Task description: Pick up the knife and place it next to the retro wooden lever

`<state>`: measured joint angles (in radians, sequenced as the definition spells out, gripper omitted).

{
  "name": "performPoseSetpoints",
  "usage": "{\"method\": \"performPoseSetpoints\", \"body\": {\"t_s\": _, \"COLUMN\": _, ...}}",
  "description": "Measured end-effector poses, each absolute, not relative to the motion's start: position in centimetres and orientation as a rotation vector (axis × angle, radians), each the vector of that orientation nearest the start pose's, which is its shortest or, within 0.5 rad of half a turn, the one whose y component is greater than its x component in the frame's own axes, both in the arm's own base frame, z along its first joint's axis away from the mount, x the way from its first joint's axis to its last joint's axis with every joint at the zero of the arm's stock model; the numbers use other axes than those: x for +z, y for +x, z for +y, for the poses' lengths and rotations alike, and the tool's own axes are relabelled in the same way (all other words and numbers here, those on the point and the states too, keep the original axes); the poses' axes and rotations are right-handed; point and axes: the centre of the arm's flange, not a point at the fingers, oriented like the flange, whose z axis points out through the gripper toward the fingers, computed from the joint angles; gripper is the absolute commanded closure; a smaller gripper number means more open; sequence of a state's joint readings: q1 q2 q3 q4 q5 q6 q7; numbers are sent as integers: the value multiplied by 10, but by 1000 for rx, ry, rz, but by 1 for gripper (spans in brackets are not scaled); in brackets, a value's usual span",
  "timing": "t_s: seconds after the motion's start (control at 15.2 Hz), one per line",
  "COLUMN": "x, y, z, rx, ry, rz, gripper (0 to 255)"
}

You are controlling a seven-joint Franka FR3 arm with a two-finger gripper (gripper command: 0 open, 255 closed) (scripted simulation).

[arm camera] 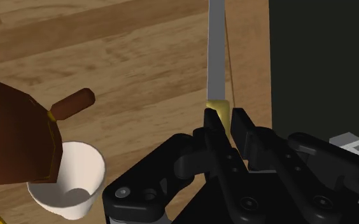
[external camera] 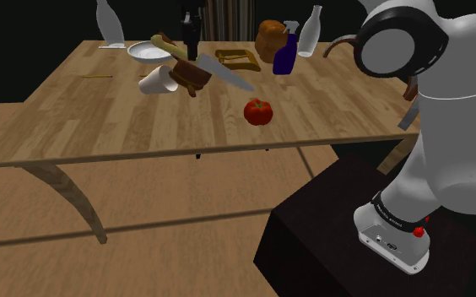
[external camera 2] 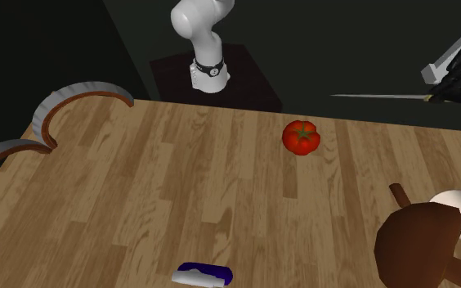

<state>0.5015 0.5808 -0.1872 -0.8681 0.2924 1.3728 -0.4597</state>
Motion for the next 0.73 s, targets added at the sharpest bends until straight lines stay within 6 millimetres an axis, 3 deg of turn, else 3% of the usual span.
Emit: {"method": "performPoseSetpoints", "body": {"t_s": 0.73, "x": 514, "y": 628, "z": 289, "rx": 87, "ry": -2689, "rz": -1214, "gripper": 255}}
